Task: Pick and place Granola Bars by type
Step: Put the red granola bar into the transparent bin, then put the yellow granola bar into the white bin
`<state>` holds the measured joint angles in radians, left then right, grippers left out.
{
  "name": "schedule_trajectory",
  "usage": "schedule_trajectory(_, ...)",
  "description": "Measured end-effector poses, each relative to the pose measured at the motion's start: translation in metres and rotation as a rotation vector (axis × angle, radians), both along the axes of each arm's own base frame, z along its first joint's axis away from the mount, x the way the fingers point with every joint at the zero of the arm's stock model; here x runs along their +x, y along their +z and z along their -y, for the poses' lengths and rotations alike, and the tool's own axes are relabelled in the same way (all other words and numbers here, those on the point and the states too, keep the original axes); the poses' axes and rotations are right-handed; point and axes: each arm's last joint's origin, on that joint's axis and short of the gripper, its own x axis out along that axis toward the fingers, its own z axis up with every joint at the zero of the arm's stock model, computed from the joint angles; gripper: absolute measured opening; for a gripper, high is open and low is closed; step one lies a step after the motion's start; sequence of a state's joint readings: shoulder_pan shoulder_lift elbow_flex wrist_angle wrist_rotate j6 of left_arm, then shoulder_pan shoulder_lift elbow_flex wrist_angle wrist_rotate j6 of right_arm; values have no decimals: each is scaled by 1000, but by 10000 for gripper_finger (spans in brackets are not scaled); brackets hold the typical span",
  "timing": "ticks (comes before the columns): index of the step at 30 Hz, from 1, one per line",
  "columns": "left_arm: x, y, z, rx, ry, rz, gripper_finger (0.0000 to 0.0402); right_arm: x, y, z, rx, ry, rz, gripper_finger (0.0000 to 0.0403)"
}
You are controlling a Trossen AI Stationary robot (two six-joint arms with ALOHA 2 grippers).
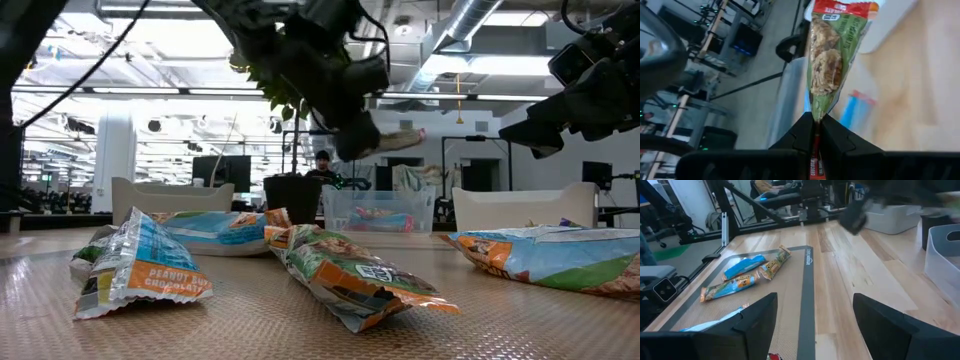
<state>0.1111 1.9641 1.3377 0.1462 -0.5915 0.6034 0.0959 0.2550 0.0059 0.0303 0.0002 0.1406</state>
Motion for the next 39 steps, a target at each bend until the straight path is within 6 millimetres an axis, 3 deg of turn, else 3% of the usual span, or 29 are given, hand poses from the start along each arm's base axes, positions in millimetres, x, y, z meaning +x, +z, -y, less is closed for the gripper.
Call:
schedule_trajectory(7, 26, -3, -37, -6, 61, -32, 14, 0, 0, 0, 0, 0, 0, 256)
schedule_trajectory(12, 36, -1, -53, -48, 88, -23, 15, 0, 0, 0, 0, 0, 0, 256)
schedule_trajectory(19, 34, -8, -60, -100, 129, -62, 69, 0, 0, 0, 0, 0, 0, 256)
schedule_trajectory(30, 31, -12, -58, -151, 162, -72, 194, 0, 0, 0, 0, 0, 0, 256)
schedule_trajectory(34, 34, -13, -44, -149, 120, -92, 209, 0, 0, 0, 0, 0, 0, 256)
schedule_trajectory(39, 41, -14, -12, -167, -9, -109, 203, 0, 0, 0, 0, 0, 0, 256)
